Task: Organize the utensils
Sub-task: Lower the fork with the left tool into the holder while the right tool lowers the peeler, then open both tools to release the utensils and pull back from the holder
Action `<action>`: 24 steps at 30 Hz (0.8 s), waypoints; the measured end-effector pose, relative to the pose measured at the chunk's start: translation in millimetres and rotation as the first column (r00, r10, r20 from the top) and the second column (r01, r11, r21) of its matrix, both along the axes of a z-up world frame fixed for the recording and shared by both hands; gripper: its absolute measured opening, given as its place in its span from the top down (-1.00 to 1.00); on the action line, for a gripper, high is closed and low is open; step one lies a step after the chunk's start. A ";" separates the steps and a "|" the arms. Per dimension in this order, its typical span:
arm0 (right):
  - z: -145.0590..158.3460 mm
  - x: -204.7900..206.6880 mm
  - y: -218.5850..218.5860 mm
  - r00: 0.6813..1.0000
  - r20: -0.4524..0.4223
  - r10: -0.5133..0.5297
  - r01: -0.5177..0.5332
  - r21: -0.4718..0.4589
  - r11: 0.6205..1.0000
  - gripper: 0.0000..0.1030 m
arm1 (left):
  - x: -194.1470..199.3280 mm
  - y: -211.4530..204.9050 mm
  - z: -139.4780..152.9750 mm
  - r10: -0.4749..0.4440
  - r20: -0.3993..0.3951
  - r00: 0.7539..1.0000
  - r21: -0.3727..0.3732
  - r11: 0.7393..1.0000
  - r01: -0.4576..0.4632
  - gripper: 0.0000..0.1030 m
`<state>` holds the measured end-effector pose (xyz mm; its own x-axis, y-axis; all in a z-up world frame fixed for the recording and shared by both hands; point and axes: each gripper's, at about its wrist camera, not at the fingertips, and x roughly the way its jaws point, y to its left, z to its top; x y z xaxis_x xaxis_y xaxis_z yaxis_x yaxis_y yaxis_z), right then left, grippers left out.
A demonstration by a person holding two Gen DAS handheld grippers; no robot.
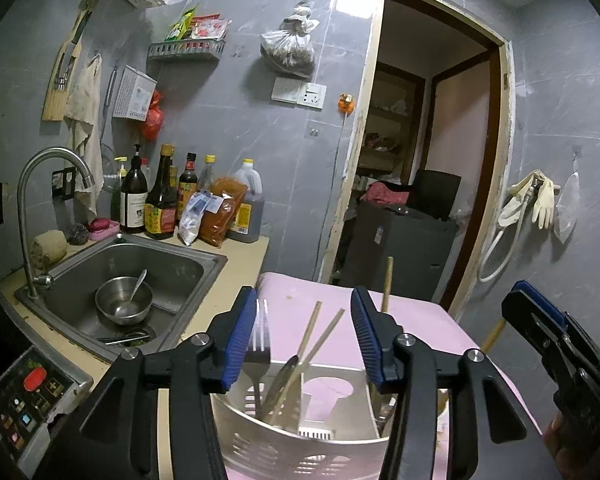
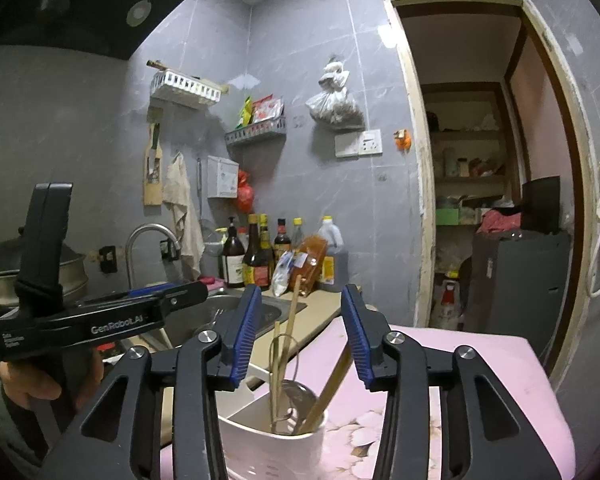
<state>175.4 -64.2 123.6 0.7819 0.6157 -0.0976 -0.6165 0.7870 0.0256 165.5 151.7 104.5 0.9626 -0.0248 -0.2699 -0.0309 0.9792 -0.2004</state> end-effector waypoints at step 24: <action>0.5 -27.1 -85.1 0.978 -0.019 -0.210 0.210 0.008 0.978 -0.42 | -46.4 -55.5 -5.7 -0.056 0.076 0.995 0.017 0.998 0.055 -0.86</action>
<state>148.3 -149.3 124.1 0.8919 0.4391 -0.1077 -0.4371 0.8984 0.0433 119.1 96.2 98.8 0.9777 -0.0756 -0.1961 0.0388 0.9820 -0.1851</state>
